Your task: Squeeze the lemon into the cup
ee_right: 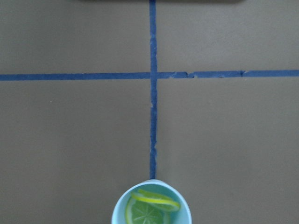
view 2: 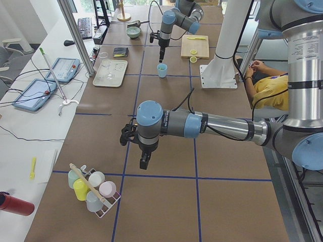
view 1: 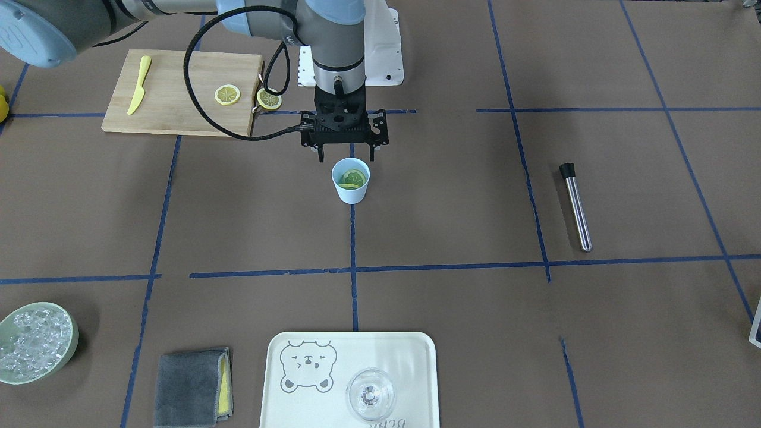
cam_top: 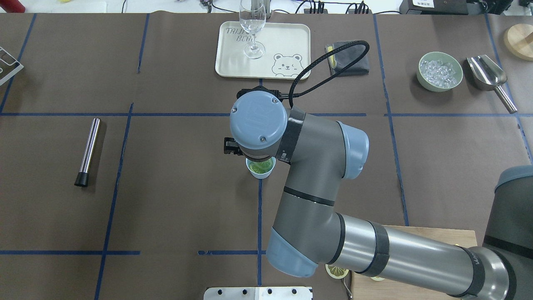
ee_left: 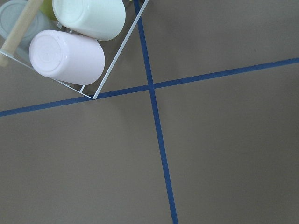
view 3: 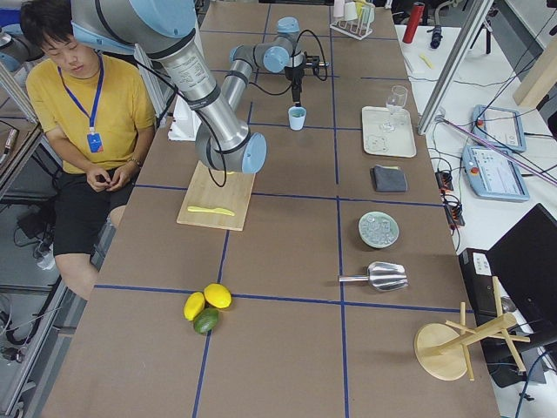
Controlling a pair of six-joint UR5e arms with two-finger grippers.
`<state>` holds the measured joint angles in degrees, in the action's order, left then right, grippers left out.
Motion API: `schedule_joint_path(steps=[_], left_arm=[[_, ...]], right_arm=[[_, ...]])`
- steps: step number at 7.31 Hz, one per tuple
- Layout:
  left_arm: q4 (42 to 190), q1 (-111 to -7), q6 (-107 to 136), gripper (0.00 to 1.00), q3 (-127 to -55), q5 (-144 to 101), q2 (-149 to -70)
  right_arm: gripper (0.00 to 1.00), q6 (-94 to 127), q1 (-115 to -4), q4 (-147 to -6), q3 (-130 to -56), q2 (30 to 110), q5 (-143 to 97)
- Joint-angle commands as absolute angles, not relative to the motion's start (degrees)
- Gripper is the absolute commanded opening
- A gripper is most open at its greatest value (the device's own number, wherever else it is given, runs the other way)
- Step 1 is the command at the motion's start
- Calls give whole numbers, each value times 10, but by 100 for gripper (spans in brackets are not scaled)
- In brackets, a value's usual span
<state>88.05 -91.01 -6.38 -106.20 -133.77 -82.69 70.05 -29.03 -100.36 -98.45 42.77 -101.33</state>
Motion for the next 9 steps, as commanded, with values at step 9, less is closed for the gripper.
schedule_joint_path(steps=[9], left_arm=[[877, -874, -58, 100, -1060, -1338, -831]], right_arm=[[100, -90, -814, -994, -1068, 944, -1271]])
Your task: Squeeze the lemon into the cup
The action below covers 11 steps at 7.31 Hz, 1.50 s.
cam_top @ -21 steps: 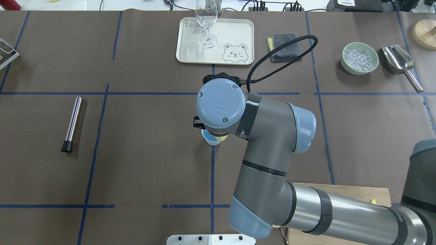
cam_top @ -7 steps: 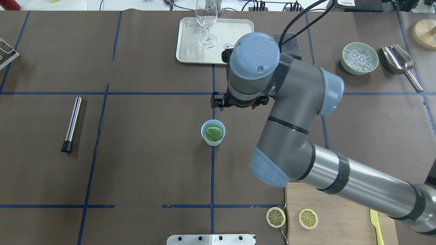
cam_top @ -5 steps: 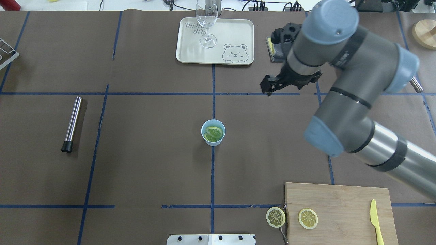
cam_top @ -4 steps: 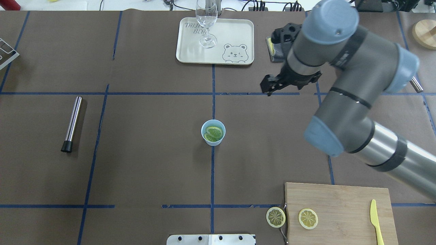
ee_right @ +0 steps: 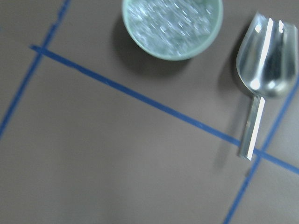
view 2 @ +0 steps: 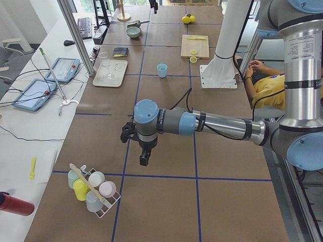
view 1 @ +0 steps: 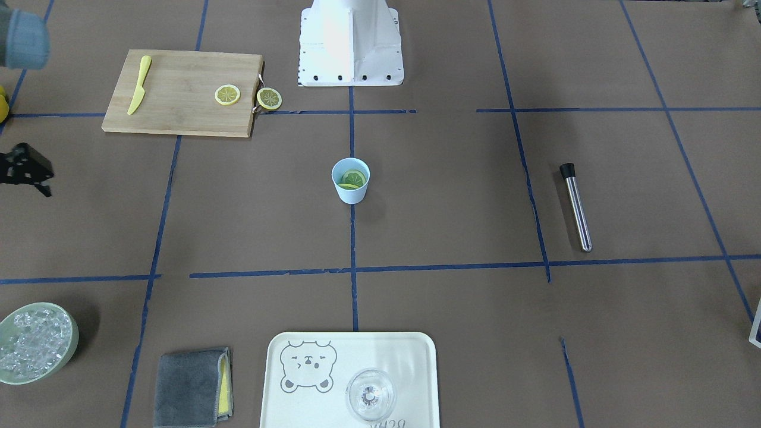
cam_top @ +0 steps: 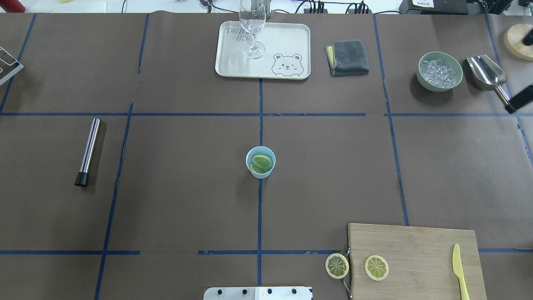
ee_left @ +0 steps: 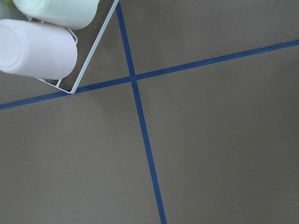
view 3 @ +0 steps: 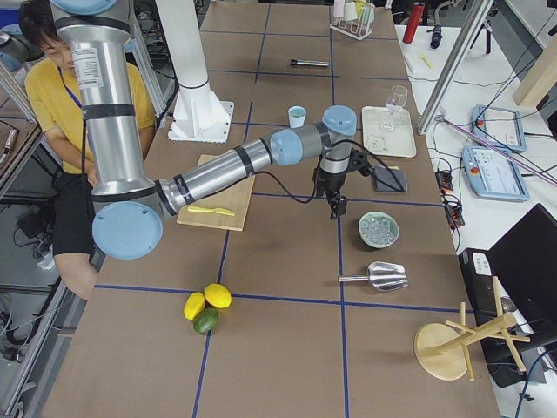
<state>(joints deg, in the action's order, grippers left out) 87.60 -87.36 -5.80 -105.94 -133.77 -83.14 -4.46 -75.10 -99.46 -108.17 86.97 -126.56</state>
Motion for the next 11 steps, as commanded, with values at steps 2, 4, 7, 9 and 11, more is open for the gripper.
schedule_joint_path(steps=[2, 4, 7, 9, 11], left_arm=[[878, -874, -58, 100, -1060, -1338, -832], [876, -871, -28, 100, -1062, -1339, -839], [907, -864, 25, 100, -1055, -1334, -876], [937, -796, 31, 100, -1058, -1330, -898], [939, -731, 32, 100, -1053, -1328, -977]], right_arm=[[100, -101, -875, -962, -1015, 1002, -1276], [100, -52, -898, -962, -1034, 1012, -1277], [100, -18, -898, -959, -1049, 1011, -1278], [100, -18, -898, -959, -1051, 1013, -1277], [100, -19, -898, -959, -1050, 1013, -1277]])
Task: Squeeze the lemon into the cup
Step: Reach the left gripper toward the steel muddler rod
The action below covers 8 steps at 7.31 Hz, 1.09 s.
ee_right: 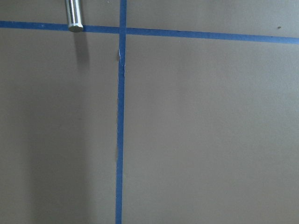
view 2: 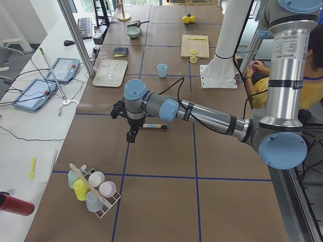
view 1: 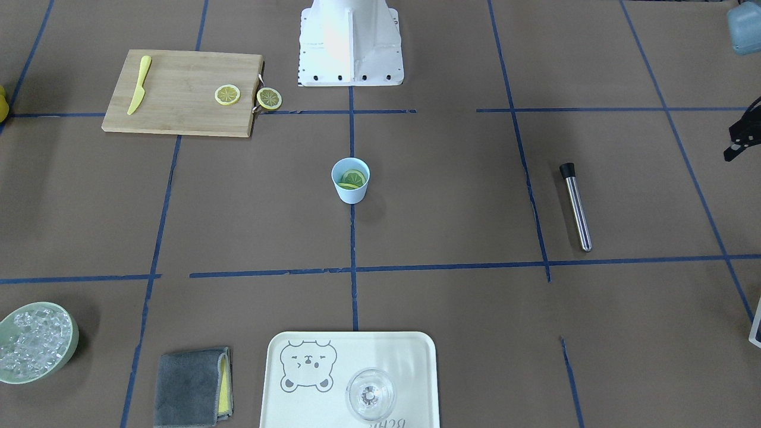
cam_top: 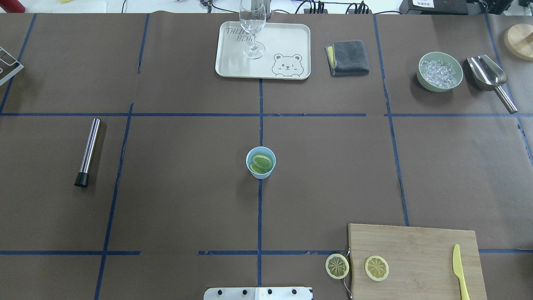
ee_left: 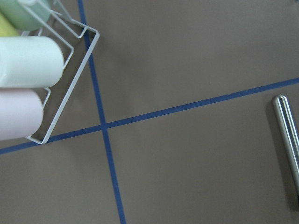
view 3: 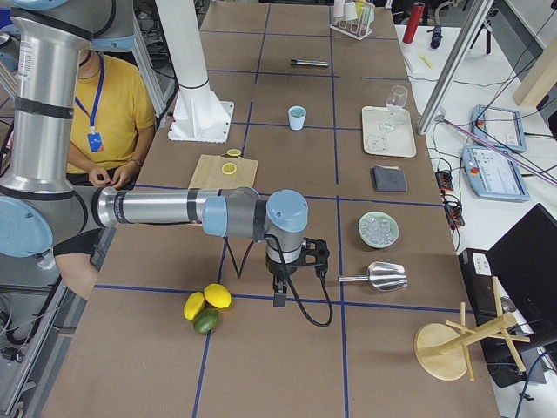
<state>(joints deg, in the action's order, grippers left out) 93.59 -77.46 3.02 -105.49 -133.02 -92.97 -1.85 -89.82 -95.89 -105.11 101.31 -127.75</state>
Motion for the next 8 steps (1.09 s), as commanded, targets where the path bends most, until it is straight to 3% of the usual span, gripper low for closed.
schedule_joint_path(steps=[1, 4, 5, 8], left_arm=[[941, -698, 33, 100, -1053, -1301, -994], [1059, -688, 85, 100, -1043, -1242, -1053], [1111, -635, 144, 100, -1004, -1230, -1076], [1122, -621, 414, 100, -1000, -1230, -1077]], right_arm=[[100, -19, -898, -959, -1051, 1013, -1277], [100, -19, -899, -959, -1050, 1013, -1275], [100, -20, -898, -959, -1052, 1013, -1275], [100, -20, -899, -959, -1053, 1013, -1275]])
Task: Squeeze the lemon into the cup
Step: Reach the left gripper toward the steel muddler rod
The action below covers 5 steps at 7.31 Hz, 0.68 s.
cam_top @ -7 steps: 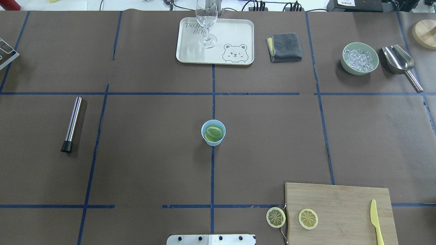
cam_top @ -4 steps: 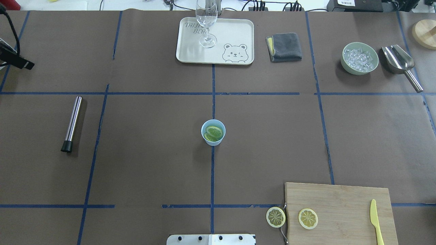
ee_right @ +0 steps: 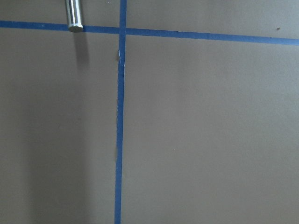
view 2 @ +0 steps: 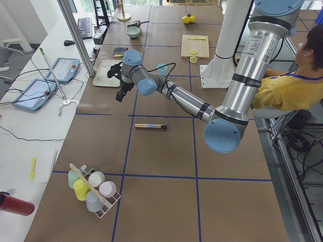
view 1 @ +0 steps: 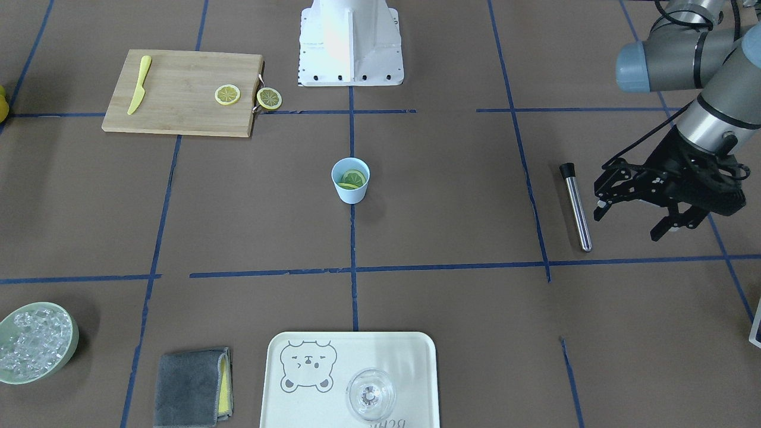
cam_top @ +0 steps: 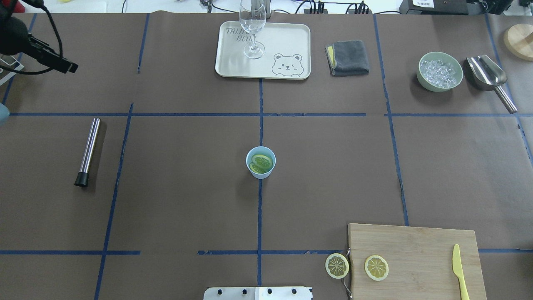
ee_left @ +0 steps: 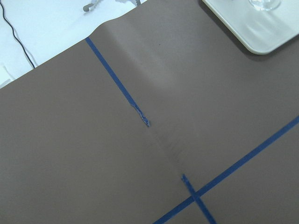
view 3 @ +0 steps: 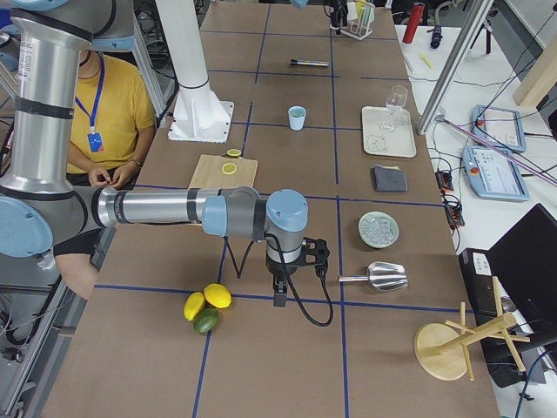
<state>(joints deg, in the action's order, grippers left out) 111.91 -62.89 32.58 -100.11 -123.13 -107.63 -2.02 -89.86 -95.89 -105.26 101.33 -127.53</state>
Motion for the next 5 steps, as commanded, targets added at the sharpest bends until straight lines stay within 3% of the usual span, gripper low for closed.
schedule_joint_path(steps=[1, 5], left_arm=[[1120, -575, 418, 100, -999, -1220, -1066], [1125, -526, 417, 100, -929, -1141, -1036]], right_arm=[[100, -21, -899, -958, -1053, 1013, -1275], [100, -21, -898, -957, -1054, 1011, -1275]])
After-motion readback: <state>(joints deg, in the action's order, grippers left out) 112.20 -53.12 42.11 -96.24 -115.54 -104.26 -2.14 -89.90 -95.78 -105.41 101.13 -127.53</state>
